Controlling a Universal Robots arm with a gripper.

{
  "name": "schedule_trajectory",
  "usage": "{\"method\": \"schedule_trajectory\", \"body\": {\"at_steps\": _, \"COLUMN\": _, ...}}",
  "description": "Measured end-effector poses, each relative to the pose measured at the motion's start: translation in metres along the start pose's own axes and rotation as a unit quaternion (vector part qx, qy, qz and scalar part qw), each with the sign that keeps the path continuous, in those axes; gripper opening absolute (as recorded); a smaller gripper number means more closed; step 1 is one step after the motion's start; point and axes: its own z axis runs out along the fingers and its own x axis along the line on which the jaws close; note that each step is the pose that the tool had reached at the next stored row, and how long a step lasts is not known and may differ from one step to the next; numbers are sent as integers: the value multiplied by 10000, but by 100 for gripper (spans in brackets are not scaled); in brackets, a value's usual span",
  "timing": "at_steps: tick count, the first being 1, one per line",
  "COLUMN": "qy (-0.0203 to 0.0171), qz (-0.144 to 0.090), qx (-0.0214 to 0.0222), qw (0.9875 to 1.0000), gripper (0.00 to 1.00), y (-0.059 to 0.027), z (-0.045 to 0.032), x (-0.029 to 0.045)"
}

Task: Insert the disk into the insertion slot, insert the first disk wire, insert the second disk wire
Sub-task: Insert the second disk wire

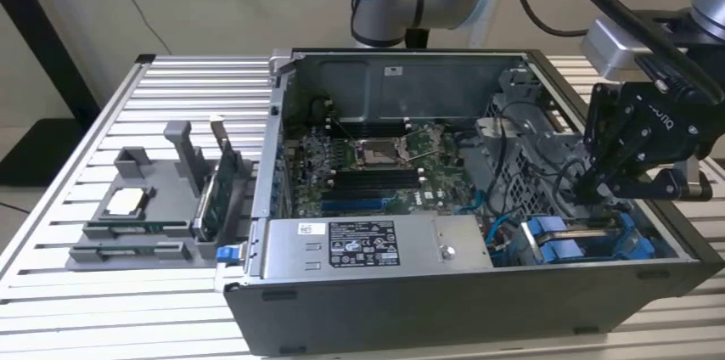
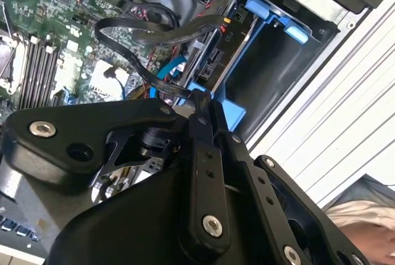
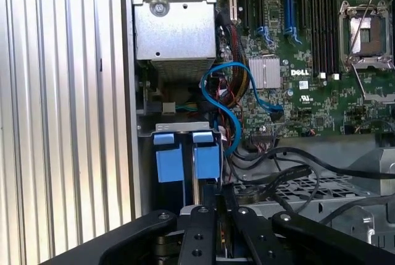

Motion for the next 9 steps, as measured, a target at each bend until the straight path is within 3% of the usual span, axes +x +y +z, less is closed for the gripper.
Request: {"method": "schedule_trajectory", "body": {"at_steps": 9, "qy": -1, "qz": -2, "qx": 15, "qw": 10000, "gripper": 16, "y": -2, "z": 29, "x": 3}}
